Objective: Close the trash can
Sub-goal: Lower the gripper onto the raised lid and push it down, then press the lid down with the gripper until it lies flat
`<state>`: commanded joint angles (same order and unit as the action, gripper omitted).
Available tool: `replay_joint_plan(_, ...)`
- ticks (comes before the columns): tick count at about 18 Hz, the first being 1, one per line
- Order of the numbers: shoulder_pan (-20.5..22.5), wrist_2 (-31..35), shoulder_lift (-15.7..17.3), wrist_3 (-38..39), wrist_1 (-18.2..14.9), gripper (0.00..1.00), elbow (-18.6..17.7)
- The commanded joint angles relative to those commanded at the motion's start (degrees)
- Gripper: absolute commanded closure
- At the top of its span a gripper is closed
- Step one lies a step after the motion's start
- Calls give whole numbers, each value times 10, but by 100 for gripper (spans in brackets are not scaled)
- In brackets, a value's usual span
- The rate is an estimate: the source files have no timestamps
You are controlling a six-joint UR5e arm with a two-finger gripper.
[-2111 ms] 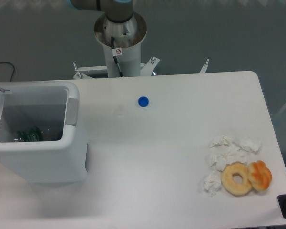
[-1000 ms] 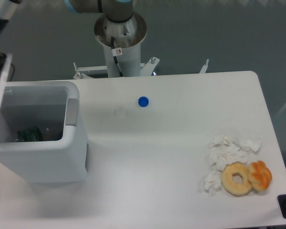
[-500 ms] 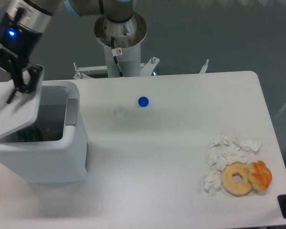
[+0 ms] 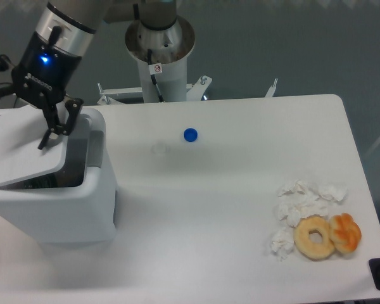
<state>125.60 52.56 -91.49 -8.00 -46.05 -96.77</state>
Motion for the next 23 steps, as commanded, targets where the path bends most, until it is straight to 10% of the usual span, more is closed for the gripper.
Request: replay_joint_plan(23, 1, 15, -5, -28, -3, 0, -33)
